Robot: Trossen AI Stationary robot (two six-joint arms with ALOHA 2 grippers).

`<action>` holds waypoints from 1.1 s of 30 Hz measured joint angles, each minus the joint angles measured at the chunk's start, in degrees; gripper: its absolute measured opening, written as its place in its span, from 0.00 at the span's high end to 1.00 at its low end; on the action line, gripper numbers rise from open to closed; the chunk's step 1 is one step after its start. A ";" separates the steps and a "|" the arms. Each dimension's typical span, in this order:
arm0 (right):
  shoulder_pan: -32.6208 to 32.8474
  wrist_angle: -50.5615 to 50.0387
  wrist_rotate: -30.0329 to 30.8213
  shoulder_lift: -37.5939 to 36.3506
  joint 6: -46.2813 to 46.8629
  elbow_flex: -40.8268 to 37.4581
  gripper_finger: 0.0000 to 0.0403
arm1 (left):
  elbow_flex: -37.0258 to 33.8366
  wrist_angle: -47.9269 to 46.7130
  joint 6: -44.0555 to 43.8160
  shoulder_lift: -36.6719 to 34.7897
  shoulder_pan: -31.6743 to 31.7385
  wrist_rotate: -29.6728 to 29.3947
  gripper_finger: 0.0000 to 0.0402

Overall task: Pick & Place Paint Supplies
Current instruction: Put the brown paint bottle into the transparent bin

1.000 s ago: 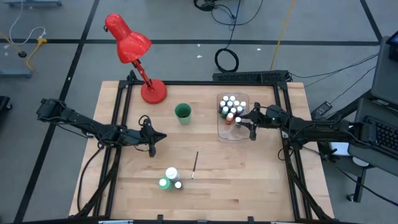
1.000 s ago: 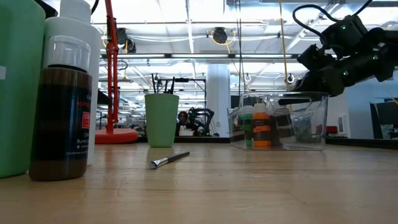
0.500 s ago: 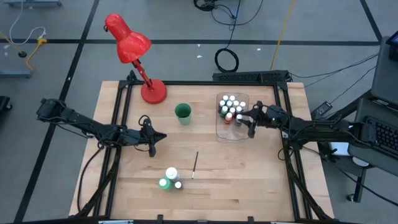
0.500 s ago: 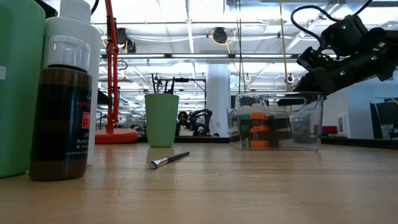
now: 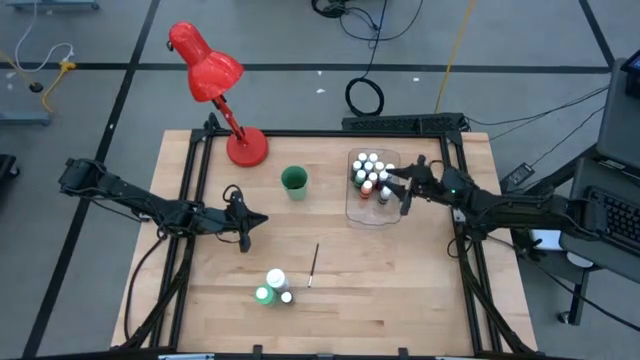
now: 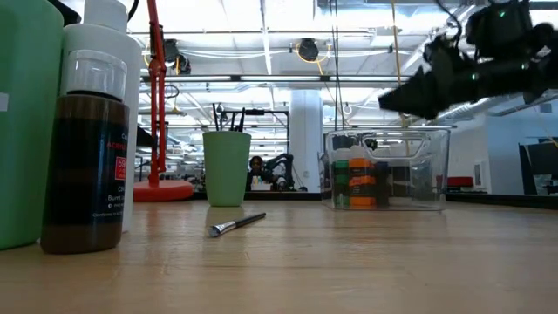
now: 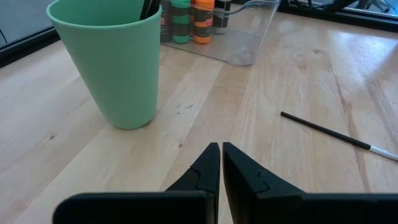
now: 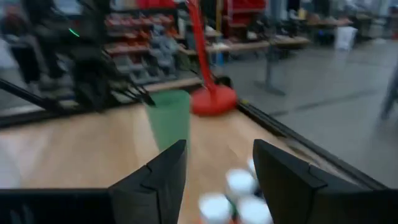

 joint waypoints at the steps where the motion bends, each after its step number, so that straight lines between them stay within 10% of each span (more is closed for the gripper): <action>1: 0.77 -0.22 -0.06 -0.99 0.44 0.77 0.55 | 0.00 0.00 -0.13 -0.02 0.00 0.02 0.95; 7: 16.27 -14.21 -4.10 -4.49 -2.51 13.14 0.58 | 0.00 -0.21 -1.61 -0.01 -0.75 0.06 0.95; 19: 62.66 -17.62 22.24 1.02 -18.04 19.43 0.98 | 0.00 -1.07 -8.46 0.00 -1.46 3.34 0.95; 24: 69.82 -7.22 33.41 12.29 -18.02 16.87 0.96 | 0.00 -1.01 -8.62 -0.02 -1.46 6.02 0.95; 33: 71.45 6.26 34.72 32.02 -16.06 16.37 1.00 | 0.00 -0.88 -8.47 0.00 -1.46 6.02 0.95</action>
